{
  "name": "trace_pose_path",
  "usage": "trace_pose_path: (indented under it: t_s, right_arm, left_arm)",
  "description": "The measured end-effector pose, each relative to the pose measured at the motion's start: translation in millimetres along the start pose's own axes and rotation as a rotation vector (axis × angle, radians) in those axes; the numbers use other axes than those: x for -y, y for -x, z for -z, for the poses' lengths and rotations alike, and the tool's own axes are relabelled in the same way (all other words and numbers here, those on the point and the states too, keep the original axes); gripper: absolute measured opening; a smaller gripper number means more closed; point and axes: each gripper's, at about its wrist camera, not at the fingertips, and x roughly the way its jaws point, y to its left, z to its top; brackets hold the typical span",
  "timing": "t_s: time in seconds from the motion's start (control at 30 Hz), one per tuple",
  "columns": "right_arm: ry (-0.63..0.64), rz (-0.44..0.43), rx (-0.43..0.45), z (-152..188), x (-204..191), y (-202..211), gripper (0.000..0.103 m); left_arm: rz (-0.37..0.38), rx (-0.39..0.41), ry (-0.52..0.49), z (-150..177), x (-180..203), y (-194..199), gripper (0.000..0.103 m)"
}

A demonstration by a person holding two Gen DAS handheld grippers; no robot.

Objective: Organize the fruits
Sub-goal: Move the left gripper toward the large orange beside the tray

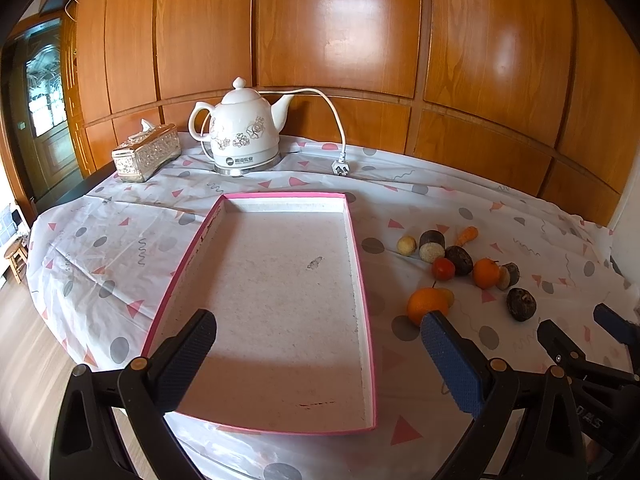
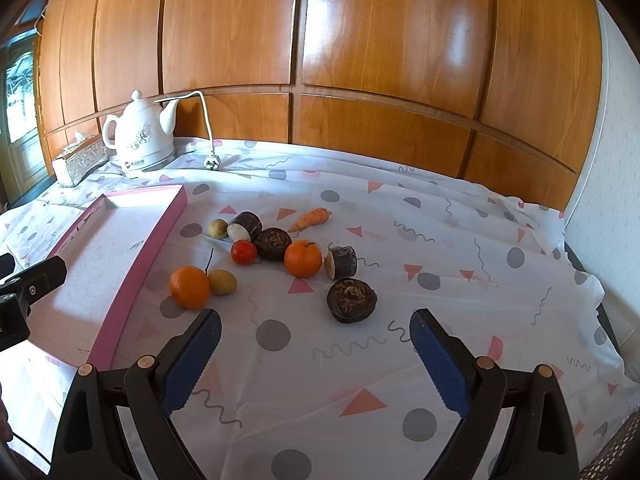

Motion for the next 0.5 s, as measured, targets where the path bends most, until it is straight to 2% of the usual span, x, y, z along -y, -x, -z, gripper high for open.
trace_pose_path:
  t_s: [0.5]
  right_arm:
    - [0.002, 0.018, -0.019, 3.8, 5.6, -5.5, 0.097]
  left_arm:
    - [0.078, -0.025, -0.02, 2.1, 6.4, -0.6, 0.103]
